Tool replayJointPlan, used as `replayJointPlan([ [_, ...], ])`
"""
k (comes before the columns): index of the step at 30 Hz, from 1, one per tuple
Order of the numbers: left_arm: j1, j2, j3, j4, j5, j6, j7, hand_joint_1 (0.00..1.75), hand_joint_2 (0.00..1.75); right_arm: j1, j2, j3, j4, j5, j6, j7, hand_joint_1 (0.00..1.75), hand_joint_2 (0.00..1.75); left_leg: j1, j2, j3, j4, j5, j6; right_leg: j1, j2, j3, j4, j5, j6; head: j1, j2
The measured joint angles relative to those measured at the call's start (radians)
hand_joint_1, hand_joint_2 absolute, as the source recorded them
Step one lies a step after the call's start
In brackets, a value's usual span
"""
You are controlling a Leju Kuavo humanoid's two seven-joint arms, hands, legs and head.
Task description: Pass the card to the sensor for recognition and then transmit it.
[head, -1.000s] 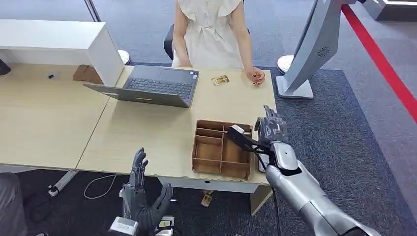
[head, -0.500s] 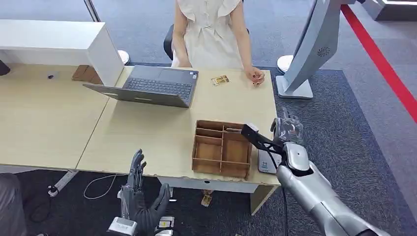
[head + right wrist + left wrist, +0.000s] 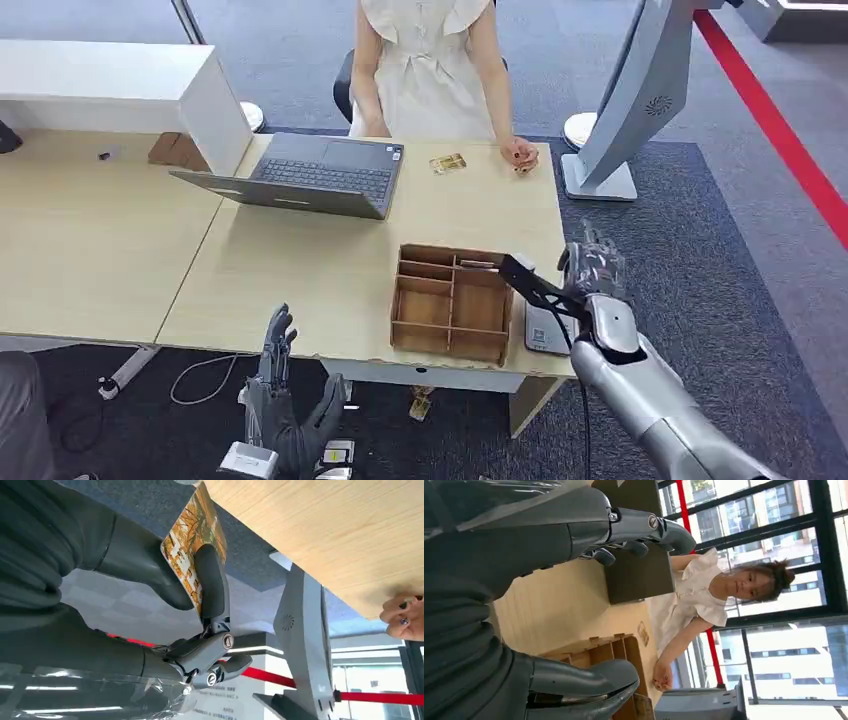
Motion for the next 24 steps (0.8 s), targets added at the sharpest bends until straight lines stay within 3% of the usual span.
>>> replayJointPlan([
  [12,0.000,0.000,0.000,0.000,0.002,0.000,-0.003,0.00,1.75,0.028,-0.007,-0.022,-0.054,-0.062,-0.078,-0.093,1.75,1.75,0.000,0.000,0.000,0.000,0.000,0.000,0.000,0.000,0.000,0.000,0.000,0.000,0.000,0.000],
  [24,0.002,0.001,-0.001,0.000,0.001,0.000,-0.001,0.00,1.75,0.109,-0.089,-0.077,-0.267,0.032,0.042,-0.056,1.75,1.75,0.000,0.000,0.000,0.000,0.000,0.000,0.000,0.000,0.000,-0.001,0.000,0.000,0.000,0.000],
])
